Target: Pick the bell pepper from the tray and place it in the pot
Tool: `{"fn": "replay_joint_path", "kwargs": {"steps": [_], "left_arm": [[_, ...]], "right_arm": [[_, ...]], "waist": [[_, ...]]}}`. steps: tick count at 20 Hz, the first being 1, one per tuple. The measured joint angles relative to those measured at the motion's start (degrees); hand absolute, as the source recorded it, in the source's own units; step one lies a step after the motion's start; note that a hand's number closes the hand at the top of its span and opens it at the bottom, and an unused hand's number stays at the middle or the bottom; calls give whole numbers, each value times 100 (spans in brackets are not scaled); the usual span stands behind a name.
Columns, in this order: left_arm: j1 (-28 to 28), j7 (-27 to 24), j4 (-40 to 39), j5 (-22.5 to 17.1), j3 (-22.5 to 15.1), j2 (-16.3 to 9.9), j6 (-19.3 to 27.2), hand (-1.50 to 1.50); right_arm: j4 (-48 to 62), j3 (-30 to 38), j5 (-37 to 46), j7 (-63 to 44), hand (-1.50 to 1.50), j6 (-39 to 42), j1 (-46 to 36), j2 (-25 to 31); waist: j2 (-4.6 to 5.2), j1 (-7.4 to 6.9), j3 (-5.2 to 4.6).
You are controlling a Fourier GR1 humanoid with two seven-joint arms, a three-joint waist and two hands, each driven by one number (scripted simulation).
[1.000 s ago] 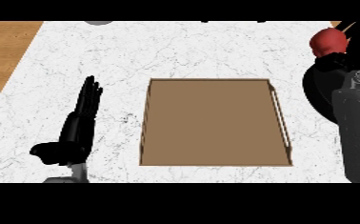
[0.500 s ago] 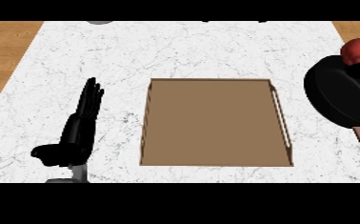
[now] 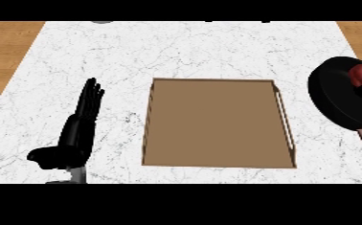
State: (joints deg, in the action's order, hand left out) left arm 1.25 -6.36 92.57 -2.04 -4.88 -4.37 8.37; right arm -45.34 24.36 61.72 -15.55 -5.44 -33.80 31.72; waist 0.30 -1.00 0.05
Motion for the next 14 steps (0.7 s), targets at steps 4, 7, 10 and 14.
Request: {"fn": "replay_joint_path", "kwargs": {"steps": [4, 7, 10, 14], "left_arm": [[-121, 30, -90, 42, 28, 33, 49, 0], [-104, 15, -92, 91, -23, 84, 77, 0], [-109, 50, -61, 103, 5, 71, 100, 0], [-78, 39, -45, 128, 18, 80, 139, 0]], "right_arm": [[807, 196, -130, 20, -150, 93, -154, 153], [1154, 445, -493, 600, -150, -53, -197, 153], [1121, 843, -1017, 1178, -150, -338, -195, 63], [930, 1527, -1884, 1849, -150, -658, -407, -47]], "waist": [[9, -6, 2], [10, -2, 8], [-1, 32, 11], [-16, 59, 16]]}}
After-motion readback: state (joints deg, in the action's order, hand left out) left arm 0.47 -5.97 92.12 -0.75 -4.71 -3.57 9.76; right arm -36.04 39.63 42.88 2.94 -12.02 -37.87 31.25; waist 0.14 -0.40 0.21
